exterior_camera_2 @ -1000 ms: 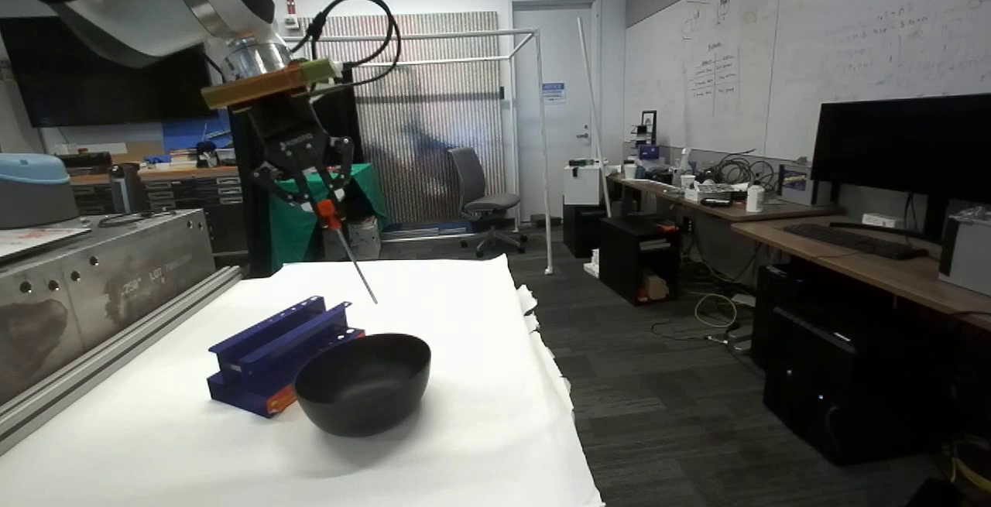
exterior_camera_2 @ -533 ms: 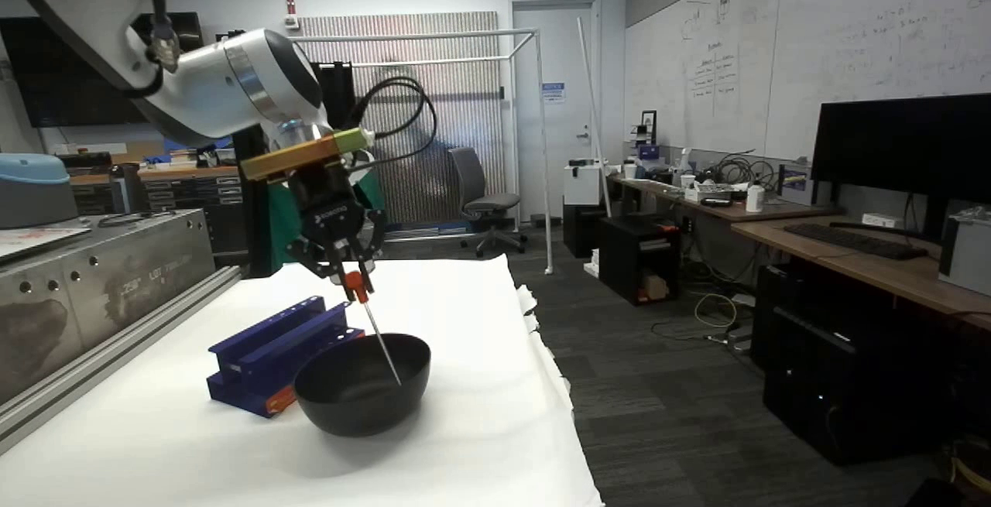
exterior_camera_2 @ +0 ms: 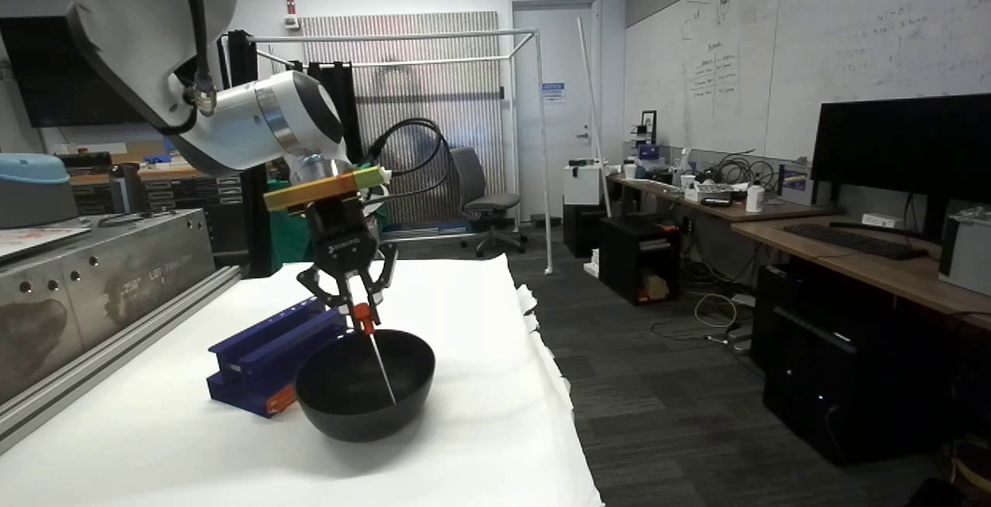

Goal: Pick up the orange object tool and put it in the bowl

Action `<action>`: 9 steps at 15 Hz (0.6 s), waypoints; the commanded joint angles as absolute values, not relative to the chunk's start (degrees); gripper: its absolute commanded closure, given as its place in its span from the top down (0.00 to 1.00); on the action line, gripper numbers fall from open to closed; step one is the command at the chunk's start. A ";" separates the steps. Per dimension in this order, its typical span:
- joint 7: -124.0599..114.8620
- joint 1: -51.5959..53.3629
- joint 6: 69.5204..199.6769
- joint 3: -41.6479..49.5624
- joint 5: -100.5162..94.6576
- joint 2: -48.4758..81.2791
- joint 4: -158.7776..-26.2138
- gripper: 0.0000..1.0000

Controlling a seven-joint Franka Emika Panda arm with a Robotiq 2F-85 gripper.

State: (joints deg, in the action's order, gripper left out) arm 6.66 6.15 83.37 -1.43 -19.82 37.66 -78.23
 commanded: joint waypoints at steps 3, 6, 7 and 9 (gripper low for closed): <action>9.45 5.42 79.98 -1.83 -17.54 40.65 -73.01 0.62; 11.04 4.61 79.42 -1.84 -16.68 40.08 -73.46 0.84; 11.60 4.29 79.16 -1.87 -16.38 40.08 -73.44 0.91; 12.96 3.57 78.68 -2.00 -15.62 39.78 -73.43 1.00</action>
